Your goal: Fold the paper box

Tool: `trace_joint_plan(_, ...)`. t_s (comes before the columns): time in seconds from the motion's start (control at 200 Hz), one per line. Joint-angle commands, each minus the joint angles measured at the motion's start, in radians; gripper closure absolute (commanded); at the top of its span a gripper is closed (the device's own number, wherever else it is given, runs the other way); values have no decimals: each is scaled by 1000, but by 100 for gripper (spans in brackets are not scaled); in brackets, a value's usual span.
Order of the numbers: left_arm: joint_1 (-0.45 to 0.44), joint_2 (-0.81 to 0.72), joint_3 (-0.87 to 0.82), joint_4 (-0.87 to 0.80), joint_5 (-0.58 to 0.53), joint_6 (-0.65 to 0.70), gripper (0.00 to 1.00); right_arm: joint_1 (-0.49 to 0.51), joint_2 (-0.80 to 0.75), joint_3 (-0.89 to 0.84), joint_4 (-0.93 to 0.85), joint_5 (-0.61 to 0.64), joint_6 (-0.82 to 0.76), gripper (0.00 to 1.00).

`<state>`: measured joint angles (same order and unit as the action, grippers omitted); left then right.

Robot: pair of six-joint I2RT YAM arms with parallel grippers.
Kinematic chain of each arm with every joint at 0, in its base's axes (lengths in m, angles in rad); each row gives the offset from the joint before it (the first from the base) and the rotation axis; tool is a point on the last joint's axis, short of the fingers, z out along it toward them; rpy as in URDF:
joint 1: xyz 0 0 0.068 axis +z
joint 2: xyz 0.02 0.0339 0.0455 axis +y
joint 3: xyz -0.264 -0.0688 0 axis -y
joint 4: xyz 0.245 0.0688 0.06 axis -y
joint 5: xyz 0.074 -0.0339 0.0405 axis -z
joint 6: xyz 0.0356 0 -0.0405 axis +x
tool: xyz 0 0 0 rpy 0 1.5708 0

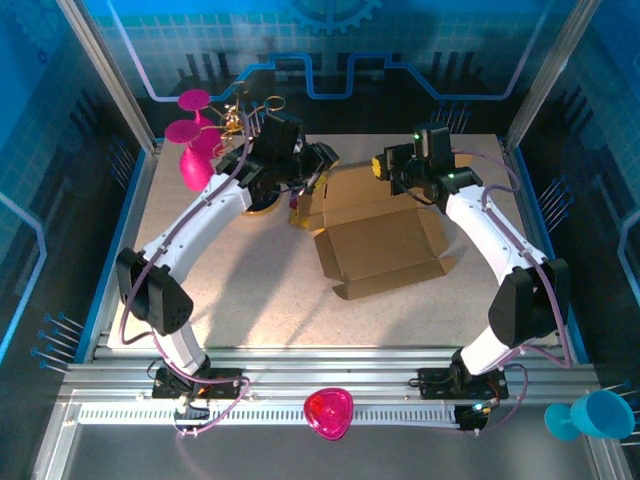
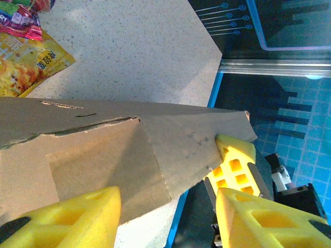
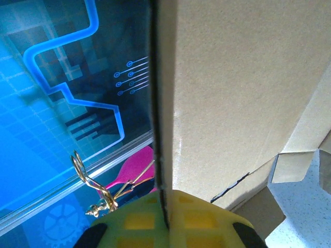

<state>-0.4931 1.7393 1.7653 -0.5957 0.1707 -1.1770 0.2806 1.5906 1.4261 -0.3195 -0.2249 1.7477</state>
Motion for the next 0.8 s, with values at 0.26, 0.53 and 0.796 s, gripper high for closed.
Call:
trace_joint_plan(0.26,-5,59,33,13,27,-27,55,11,-38,-63,68,-36,23,100)
trace_joint_plan(0.53,-5,61,10,41,27,-45,73,15,-66,-120,108,-39,34,100)
trace_joint_plan(0.796,-10,44,-39,80,47,-102,64,18,-74,-159,173,-42,59,100)
